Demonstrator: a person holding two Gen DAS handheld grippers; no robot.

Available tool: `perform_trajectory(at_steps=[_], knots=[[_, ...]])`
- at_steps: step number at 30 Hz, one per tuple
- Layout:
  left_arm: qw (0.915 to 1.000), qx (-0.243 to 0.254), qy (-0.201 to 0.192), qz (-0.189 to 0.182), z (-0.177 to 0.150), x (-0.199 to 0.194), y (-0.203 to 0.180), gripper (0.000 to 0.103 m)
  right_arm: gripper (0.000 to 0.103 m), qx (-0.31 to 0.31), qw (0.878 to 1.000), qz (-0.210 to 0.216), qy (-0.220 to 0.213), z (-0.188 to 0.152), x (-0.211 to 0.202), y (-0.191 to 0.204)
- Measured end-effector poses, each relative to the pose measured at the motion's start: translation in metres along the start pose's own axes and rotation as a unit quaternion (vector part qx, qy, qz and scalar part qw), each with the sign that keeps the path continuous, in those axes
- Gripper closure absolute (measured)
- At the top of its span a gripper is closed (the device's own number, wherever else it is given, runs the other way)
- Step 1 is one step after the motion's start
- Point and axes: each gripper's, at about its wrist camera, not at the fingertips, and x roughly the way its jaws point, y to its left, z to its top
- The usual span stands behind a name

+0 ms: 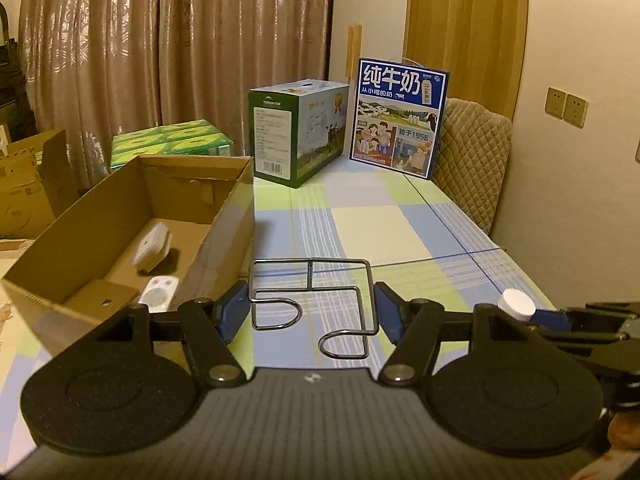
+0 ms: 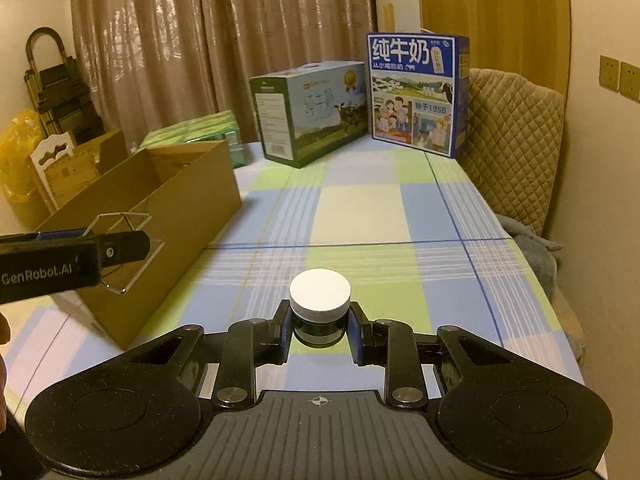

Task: Organize rigid objects
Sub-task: 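Carry the wire rack and the jar over the cardboard box with both tools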

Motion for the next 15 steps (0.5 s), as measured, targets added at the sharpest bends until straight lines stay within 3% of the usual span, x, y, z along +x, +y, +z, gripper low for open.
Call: perform_trajectory(at_steps=[15], knots=[[0.9998,-0.003,-0.019,0.009,0.003,-0.042,0.014,0.041,0.078,-0.022,1.000,0.013,-0.013,0.009,-0.023,0.027]])
